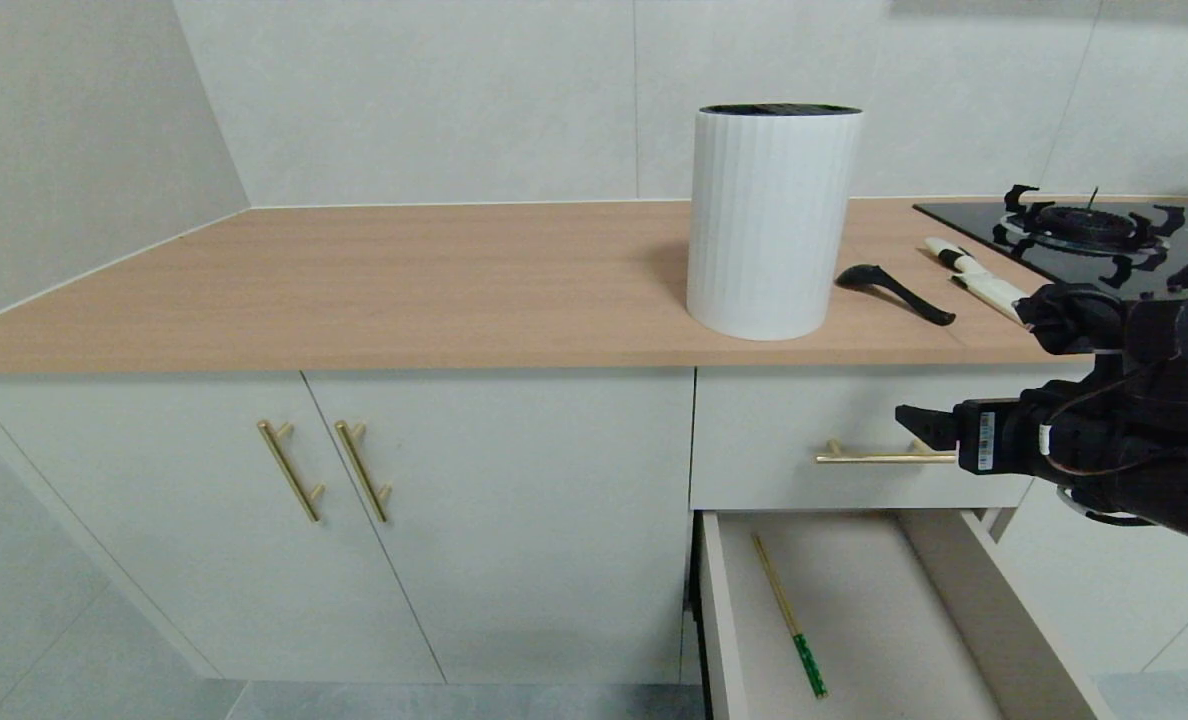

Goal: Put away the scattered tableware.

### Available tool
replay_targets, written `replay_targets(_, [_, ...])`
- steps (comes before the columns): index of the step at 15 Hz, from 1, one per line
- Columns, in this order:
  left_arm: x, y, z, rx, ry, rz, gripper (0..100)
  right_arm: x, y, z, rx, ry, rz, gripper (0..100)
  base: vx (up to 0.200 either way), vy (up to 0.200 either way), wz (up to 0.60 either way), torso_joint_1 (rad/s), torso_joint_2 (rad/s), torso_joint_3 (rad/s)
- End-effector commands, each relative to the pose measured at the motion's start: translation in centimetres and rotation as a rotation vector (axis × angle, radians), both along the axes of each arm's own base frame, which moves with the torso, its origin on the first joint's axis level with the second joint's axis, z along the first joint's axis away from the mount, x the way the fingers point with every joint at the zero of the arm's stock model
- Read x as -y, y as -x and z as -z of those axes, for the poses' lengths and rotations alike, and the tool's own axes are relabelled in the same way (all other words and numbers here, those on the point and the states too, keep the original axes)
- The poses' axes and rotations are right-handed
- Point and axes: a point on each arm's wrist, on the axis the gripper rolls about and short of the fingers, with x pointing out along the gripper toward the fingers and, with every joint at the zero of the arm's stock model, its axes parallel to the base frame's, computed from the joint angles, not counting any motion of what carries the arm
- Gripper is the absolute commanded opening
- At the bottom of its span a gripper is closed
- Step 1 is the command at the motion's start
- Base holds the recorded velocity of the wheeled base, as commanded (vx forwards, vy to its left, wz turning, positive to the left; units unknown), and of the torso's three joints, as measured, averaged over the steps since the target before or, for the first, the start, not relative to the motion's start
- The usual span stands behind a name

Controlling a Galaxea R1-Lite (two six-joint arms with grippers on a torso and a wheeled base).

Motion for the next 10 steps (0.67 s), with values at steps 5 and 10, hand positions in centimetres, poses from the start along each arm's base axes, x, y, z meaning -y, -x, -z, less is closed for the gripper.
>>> replay_targets(5, [0.0, 0.0, 0.0, -0.002, 0.0, -0.001, 100, -0.1, -0.3, 0.3, -0.013, 0.003, 0.001, 100, 0.0, 0.0, 0.0, 0.176, -0.46, -0.298])
replay_targets(10, [0.0, 0.0, 0.0, -0.002, 0.0, -0.001, 100, 0.3, -1.1, 1.0, -0.017, 0.004, 0.022, 100, 0.0, 0.0, 0.0, 0.193, -0.47, -0.28])
